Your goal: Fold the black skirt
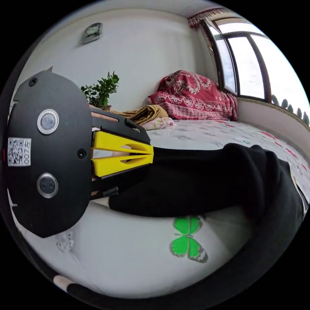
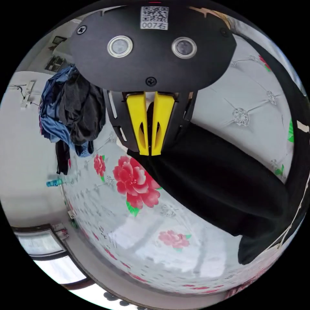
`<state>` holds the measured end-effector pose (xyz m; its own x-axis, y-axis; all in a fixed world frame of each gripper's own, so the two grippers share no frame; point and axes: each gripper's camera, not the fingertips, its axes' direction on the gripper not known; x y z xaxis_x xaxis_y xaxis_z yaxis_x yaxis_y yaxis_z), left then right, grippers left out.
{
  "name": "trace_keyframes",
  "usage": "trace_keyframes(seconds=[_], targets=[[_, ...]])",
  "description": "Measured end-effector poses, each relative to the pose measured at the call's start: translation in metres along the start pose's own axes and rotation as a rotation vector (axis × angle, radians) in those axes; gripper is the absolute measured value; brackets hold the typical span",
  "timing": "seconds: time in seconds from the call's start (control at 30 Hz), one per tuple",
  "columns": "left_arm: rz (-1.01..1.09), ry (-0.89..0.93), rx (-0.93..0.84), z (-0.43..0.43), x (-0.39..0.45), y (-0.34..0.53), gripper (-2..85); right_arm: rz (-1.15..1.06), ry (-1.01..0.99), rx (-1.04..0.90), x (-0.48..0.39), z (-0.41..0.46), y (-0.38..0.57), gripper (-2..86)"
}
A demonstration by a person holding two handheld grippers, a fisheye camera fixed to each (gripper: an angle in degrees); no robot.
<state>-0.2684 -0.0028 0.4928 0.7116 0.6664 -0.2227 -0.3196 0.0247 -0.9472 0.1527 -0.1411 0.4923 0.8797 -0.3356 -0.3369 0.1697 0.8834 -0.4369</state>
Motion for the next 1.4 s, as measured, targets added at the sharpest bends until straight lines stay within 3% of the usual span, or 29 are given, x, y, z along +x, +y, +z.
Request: trace_keyframes(seconds=[0.1,0.33,0.43,0.57,0.7,0.8,1.0,1.13,1.3,1.4], targets=[[-0.047,0.032,-0.183,0.042,-0.031,0.016,-0.9,0.076,0.004,0.062,0.015,-0.027,0.005,3.5],[-0.325,0.033,-0.368,0.080,-0.109,0.088,-1.0,0.070,0.067,0.362,-0.012,-0.116,0.001,7.2],[-0.471,0.010,-0.467,0.093,-0.140,0.121,-1.0,-0.008,-0.060,0.488,-0.037,-0.144,-0.015,7.9],[-0.517,0.151,-0.271,0.067,-0.162,0.110,-0.9,-0.181,-0.258,0.593,-0.092,-0.158,-0.052,8.2],[-0.380,0.336,0.084,0.006,-0.156,0.016,-0.3,-0.346,-0.354,0.589,-0.151,-0.156,-0.105,8.2],[-0.289,0.453,0.253,-0.024,-0.146,-0.056,2.0,-0.417,-0.395,0.554,-0.178,-0.150,-0.142,7.8],[-0.124,0.494,0.237,-0.007,-0.115,-0.159,5.0,-0.456,-0.436,0.508,-0.194,-0.136,-0.186,6.6],[-0.076,0.438,0.180,0.021,-0.095,-0.168,1.6,-0.482,-0.436,0.466,-0.200,-0.122,-0.195,5.2],[0.004,0.166,0.197,0.033,-0.062,-0.164,-0.7,-0.488,-0.376,0.458,-0.196,-0.110,-0.199,4.0],[-0.084,0.195,0.188,0.035,-0.082,-0.153,-0.5,-0.409,-0.354,0.499,-0.178,-0.128,-0.193,3.9]])
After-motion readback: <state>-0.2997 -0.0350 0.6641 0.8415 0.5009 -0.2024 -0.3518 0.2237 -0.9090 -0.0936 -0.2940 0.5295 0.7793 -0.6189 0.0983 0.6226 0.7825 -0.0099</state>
